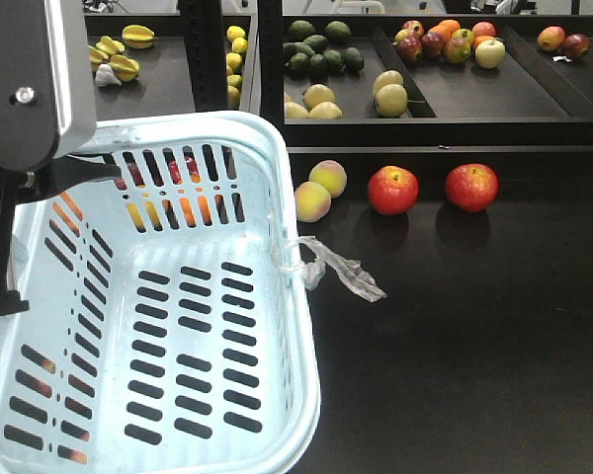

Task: Pick three apples into basket with both arms
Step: 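Hold the basket up with the left gripper while turning the base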

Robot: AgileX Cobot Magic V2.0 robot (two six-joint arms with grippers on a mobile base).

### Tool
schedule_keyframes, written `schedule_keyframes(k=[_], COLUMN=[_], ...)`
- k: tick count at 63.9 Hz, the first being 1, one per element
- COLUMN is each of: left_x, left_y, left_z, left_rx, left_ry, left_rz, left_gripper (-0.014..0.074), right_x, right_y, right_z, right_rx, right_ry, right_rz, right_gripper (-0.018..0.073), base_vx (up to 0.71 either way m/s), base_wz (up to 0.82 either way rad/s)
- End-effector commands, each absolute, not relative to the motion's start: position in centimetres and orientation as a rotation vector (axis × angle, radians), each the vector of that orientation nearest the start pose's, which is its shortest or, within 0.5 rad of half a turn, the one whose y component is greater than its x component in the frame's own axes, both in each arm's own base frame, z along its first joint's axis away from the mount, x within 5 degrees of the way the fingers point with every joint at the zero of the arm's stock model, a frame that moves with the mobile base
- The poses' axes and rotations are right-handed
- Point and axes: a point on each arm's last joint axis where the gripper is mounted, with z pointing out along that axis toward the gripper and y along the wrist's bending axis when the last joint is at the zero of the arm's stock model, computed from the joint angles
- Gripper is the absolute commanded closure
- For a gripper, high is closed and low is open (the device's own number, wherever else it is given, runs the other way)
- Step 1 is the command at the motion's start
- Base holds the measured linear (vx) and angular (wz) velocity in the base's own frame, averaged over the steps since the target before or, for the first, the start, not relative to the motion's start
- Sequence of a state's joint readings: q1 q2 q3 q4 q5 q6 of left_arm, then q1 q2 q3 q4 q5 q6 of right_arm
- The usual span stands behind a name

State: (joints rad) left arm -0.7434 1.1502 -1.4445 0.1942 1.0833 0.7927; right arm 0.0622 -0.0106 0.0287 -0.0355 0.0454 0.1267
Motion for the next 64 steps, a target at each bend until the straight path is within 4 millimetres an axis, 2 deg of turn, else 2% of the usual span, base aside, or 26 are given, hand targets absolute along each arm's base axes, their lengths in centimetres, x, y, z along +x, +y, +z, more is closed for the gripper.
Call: schedule_keyframes(k=[1, 64], left_x=[16.3, 16.3], left_y=[-12.96, -12.96], left_z=[47.23, 47.23], left_rx=[1.486, 1.486], left_ry=[1.536, 1.536], left_rz=[0.262, 0.262], left_gripper=[0.0604, 0.0604], right_x=[5.64, 5.64], right_y=[0.35, 0.35], right_z=[20.22, 20.21], right_rx=[0.014, 0.014], right_ry=[1.481, 1.482], right_rz=[0.114, 0.114], right_gripper=[0.0568, 0.0568], base_vx=[0.0, -0.01], base_wz=[0.0, 0.05])
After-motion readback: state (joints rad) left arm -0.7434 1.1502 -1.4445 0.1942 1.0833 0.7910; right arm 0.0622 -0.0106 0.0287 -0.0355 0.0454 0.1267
